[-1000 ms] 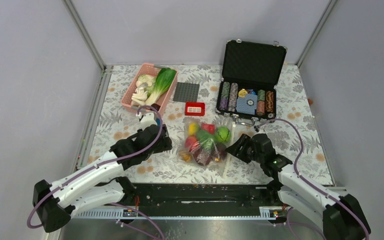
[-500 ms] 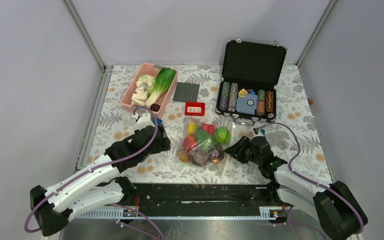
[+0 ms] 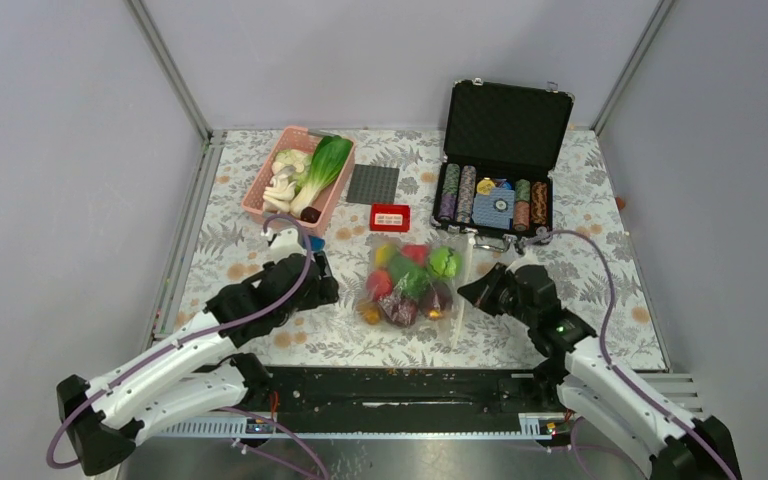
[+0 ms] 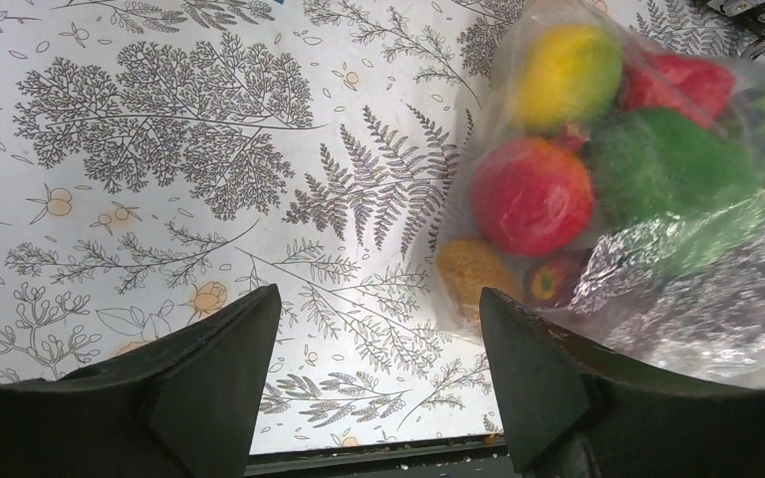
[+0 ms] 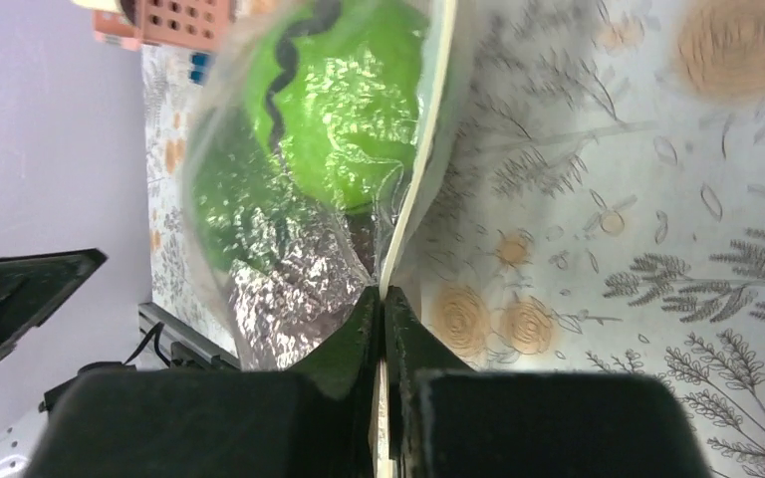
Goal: Open the zip-top bag and remove the fake food
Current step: Pick up the zipper food storage bag at the center of the board.
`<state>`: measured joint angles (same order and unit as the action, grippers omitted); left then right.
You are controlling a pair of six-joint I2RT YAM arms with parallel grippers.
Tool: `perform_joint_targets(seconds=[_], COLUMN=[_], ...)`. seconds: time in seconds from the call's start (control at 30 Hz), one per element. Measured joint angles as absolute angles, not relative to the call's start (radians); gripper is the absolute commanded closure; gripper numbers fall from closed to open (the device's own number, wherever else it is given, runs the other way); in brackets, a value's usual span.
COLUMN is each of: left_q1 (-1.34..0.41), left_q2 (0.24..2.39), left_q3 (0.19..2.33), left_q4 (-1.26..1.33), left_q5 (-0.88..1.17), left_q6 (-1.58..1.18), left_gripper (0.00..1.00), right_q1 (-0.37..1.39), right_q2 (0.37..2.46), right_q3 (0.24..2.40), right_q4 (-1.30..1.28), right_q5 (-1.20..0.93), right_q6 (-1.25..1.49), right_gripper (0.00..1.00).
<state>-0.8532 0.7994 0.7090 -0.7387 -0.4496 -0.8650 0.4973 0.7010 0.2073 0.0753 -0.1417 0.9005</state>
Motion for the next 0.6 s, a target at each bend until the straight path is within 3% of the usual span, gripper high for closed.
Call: perform_joint_targets(seconds=[0.2, 0.6], left_q1=[-0.853, -0.853], left_q2=[0.778, 0.697], left_q3=[0.728, 0.817], left_q4=[-0.769, -0.799], left_q5=[-0.45, -0.448], left_q6=[-0.861, -0.802], left_gripper=[0.23, 0.17], right_q1=[0.497, 0.497], right_q2=[0.648, 0.94], right_q3=[0.522, 1.037], right_q4=[-0.229, -0.614], right_q5=[-0.11, -0.197], right_q6=[0.719, 0.384], right_gripper=[1.0, 1.0])
